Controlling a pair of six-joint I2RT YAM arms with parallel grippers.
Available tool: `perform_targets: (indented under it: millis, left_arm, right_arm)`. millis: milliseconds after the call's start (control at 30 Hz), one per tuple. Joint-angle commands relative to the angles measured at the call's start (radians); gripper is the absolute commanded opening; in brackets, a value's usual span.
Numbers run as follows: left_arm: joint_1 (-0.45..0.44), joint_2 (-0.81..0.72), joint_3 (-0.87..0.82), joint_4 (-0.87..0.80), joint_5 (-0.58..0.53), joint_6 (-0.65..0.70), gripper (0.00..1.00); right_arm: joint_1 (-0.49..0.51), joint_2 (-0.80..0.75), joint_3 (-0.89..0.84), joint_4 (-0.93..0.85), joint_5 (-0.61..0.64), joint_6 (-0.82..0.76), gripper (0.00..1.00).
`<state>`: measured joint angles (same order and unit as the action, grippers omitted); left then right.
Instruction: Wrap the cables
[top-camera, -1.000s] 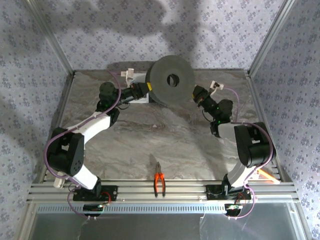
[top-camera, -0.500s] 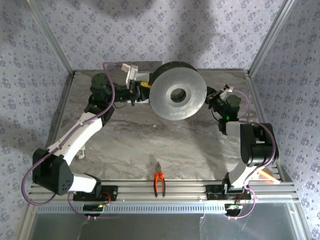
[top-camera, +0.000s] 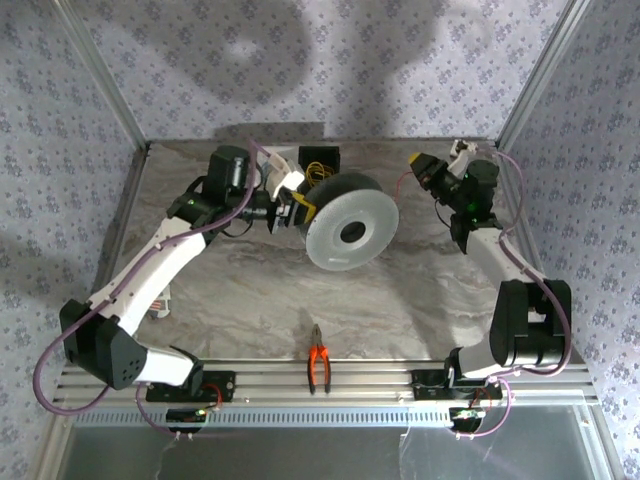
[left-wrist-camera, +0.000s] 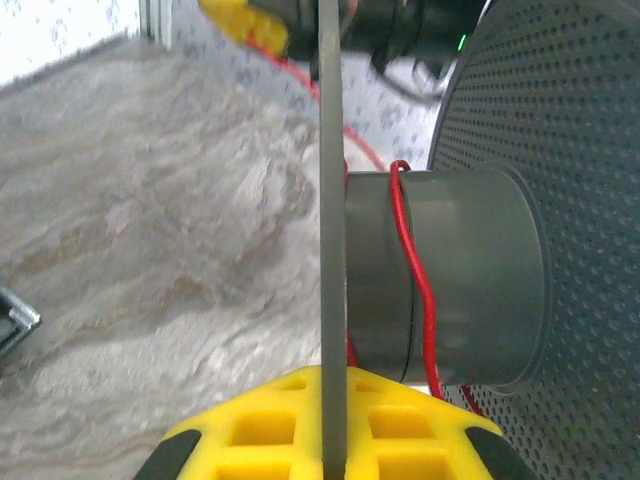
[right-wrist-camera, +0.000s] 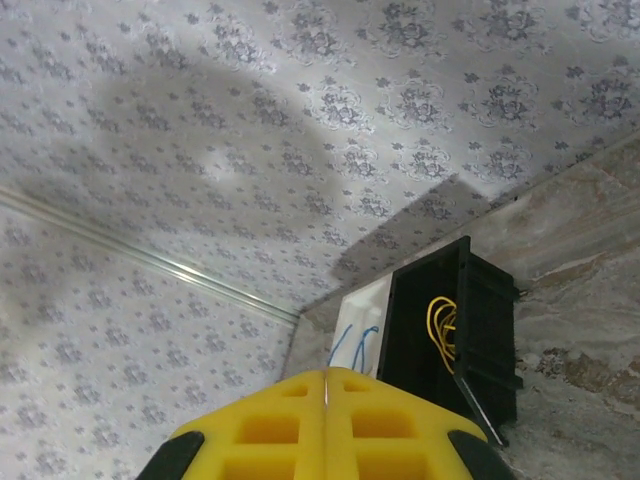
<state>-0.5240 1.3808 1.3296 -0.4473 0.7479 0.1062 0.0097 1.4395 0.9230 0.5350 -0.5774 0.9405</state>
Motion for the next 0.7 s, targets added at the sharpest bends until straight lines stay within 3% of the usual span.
perform_targets:
  millis: [0, 400, 667]
  left_arm:
    - [-0.048, 0.040, 0.066, -0.145, -0.146, 0.140, 0.00]
    - [-0.157, 0.259, 0.230, -0.290, -0.588, 0.134, 0.00]
    - [-0.172, 0.395, 0.378, -0.355, -0.704, -0.010, 0.00]
  right_arm:
    - [0.017, -0.014, 0.060, -0.173, -0.036, -0.118, 0.00]
    - [0.207, -0.005, 0.261, -0.552, -0.032, -0.400, 0.00]
    - [0.323, -0.014, 0.287, -0.651, 0.102, -0.443, 0.00]
